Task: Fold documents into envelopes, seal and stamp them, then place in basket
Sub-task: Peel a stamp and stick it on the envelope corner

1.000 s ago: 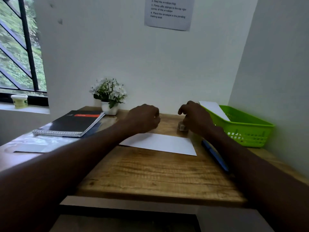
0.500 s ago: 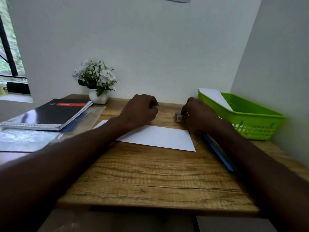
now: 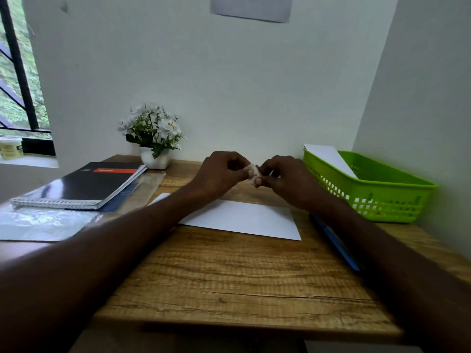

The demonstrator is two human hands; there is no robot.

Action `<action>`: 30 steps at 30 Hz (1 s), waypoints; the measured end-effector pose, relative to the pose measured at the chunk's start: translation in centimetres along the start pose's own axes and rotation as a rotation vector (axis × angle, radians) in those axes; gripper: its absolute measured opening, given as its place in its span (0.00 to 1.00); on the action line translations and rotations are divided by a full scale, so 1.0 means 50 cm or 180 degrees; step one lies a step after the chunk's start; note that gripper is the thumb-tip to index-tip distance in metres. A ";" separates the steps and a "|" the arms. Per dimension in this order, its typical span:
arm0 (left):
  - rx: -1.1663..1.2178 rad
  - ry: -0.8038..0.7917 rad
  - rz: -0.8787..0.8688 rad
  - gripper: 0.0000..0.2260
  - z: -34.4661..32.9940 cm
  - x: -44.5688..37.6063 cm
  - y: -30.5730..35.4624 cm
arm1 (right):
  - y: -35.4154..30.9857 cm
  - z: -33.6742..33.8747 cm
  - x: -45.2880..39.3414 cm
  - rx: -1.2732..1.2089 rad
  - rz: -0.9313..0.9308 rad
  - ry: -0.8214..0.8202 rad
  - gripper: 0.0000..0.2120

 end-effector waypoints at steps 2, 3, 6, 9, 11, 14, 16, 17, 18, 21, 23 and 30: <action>0.0167 0.0112 0.0088 0.06 0.013 -0.006 -0.010 | 0.002 -0.006 -0.002 -0.0067 -0.0008 -0.0086 0.05; 0.0213 0.0169 0.0150 0.04 0.019 -0.010 -0.017 | 0.004 -0.010 -0.003 -0.0082 -0.0021 -0.0114 0.06; 0.0356 0.0144 0.0301 0.03 0.020 -0.016 -0.028 | 0.007 -0.008 -0.001 -0.0089 -0.0052 -0.0075 0.05; 0.0495 0.0106 0.0339 0.05 0.017 -0.012 -0.027 | 0.004 0.004 0.005 0.0329 -0.0018 0.0006 0.07; 0.0535 0.0109 0.0341 0.06 0.018 -0.011 -0.026 | 0.009 0.014 0.009 0.0576 -0.0079 0.0008 0.08; 0.0480 0.0064 0.0403 0.06 0.018 -0.010 -0.028 | 0.034 0.017 0.017 0.0997 -0.0304 -0.0155 0.09; 0.0426 -0.0072 0.0464 0.05 0.011 -0.009 -0.031 | 0.055 0.017 0.024 0.1263 -0.0532 -0.0359 0.09; 0.0402 -0.0163 0.0503 0.04 0.005 -0.007 -0.033 | 0.062 0.016 0.028 0.1374 -0.0606 -0.0470 0.10; 0.0376 -0.0244 0.0550 0.04 0.000 -0.006 -0.036 | 0.067 0.014 0.032 0.1468 -0.0651 -0.0551 0.11; 0.0319 -0.0349 0.0719 0.05 -0.008 0.000 -0.041 | 0.071 0.017 0.038 0.1576 -0.0757 -0.0567 0.11; 0.0344 -0.0352 0.0768 0.06 -0.009 0.003 -0.040 | 0.069 0.022 0.037 0.1612 -0.0786 -0.0502 0.12; 0.0332 -0.0254 0.0832 0.07 0.000 0.005 -0.044 | 0.061 0.035 0.033 0.1403 -0.0730 -0.0240 0.13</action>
Point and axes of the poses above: each hand's wrist, its own x-axis away from the middle knuckle, its own z-axis out of the back of the hand, y = z × x, the point moved 8 cm from there along -x, towards the middle knuckle, and after that the axes turned 12 degrees about z, right-handed, at the moved point
